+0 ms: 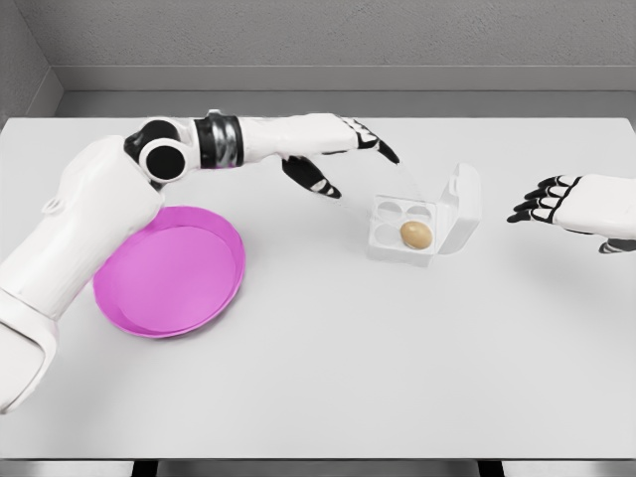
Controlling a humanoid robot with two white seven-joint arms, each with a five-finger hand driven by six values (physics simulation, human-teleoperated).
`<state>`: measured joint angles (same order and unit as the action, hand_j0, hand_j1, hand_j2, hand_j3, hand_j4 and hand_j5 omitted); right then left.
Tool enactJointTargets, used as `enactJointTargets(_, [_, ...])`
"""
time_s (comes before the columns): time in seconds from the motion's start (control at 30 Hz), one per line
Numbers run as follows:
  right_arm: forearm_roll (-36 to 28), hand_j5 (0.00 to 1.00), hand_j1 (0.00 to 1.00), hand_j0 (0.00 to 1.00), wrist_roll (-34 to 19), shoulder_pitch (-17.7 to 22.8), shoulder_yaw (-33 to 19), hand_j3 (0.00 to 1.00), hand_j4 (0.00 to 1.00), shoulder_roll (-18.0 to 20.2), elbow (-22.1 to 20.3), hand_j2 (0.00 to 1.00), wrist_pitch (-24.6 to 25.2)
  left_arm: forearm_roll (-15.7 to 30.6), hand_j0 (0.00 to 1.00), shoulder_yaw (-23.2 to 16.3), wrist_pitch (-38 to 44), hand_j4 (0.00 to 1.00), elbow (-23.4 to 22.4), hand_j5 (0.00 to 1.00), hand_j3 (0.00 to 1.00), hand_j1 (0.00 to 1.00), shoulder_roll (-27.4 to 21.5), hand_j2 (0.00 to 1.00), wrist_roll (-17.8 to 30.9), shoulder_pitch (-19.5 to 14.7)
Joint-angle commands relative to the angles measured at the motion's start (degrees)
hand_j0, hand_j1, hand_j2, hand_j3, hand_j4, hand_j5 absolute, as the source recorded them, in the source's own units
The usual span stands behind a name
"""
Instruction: Pack egg into the box and close the box lid
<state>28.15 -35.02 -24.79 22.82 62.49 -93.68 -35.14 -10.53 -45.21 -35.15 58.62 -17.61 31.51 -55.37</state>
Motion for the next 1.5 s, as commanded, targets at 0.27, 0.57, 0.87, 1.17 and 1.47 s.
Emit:
enactJointTargets(0.27, [-0.11, 1.0, 1.0, 1.0, 0.02, 0.26, 0.12, 1.0, 1.0, -2.54, -2.91, 1.0, 0.14, 7.98, 1.0, 3.55, 0.15, 1.0, -4.39, 1.0, 1.0, 1.0, -16.4, 1.0, -0.05, 0.62])
enactJointTargets(0.57, [-0.11, 1.0, 1.0, 1.0, 0.02, -0.09, 0.38, 1.0, 1.0, -4.04, -5.54, 1.0, 0.14, 6.49, 1.0, 3.02, 0.15, 1.0, -3.78, 1.0, 1.0, 1.0, -17.46, 1.0, 0.22, 1.49])
enactJointTargets(0.87, [-0.11, 1.0, 1.0, 1.0, 0.02, -1.14, 0.38, 1.0, 1.0, -6.32, -7.04, 1.0, 0.14, 6.49, 1.0, 3.11, 0.15, 1.0, -3.87, 1.0, 1.0, 1.0, -17.9, 1.0, 0.22, 1.49])
enactJointTargets(1.17, [-0.02, 1.0, 1.0, 1.0, 0.02, -3.34, 5.65, 1.0, 1.0, -13.36, -7.13, 1.0, 0.14, 6.49, 1.0, 3.11, 0.15, 1.0, -3.87, 1.0, 1.0, 1.0, -17.9, 1.0, 0.22, 1.49])
enactJointTargets(1.47, [-0.02, 1.0, 1.0, 1.0, 0.02, -3.87, 7.33, 1.0, 1.0, -14.15, -7.04, 1.0, 0.14, 6.66, 1.0, 3.02, 0.15, 1.0, -5.18, 1.0, 1.0, 1.0, -17.46, 1.0, 0.13, 1.49])
